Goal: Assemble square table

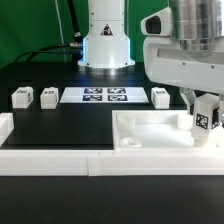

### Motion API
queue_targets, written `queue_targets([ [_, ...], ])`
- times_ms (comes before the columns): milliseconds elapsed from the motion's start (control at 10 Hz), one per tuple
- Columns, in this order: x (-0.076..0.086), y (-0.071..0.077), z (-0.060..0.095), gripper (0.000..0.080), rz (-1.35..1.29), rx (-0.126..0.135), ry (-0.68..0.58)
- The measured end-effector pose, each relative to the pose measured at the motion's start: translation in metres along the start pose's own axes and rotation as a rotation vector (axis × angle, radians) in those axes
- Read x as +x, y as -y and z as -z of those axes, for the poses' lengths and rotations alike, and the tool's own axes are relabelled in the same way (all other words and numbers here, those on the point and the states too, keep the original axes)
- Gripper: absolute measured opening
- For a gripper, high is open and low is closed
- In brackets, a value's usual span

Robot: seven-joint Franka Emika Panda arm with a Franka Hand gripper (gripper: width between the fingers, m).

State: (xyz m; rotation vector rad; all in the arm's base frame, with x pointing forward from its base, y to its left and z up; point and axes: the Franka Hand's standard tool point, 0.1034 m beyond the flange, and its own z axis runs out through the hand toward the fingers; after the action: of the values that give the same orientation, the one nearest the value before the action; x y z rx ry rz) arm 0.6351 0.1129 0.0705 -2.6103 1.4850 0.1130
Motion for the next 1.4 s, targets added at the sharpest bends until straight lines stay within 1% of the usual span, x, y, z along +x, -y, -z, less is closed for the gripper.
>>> queue_targets([
  [200,0.000,0.000,0.000,0.0294,-0.048,0.001,0.003],
  [300,-0.001,0.000,-0.001,0.0294,-0.013,0.000,0.003],
  [400,-0.002,0.000,-0.001,0.0487,0.048,0.000,0.001],
  [500,-0.005,0.002,0.001,0.0606,0.223,0.003,-0.003],
  [600,-0.009,0.003,0.002,0.0606,0.401,-0.001,-0.009],
  [700,-0.012,0.002,0.002,0.0636,0.492,-0.002,-0.012],
  [900,-0.010,0.001,0.001,0.0646,0.602,-0.006,-0.011],
  [1000,-0.010,0.001,0.001,0.0649,0.761,-0.016,-0.020],
  [1100,-0.009,0.002,0.002,0.0649,0.944,-0.041,-0.039],
  [1200,-0.008,0.004,0.004,0.0649,1.086,-0.044,-0.053],
  [1300,-0.005,0.007,0.006,0.0649,1.215,-0.039,-0.074],
  [1400,-0.002,0.008,0.007,0.0649,1.262,-0.026,-0.102],
])
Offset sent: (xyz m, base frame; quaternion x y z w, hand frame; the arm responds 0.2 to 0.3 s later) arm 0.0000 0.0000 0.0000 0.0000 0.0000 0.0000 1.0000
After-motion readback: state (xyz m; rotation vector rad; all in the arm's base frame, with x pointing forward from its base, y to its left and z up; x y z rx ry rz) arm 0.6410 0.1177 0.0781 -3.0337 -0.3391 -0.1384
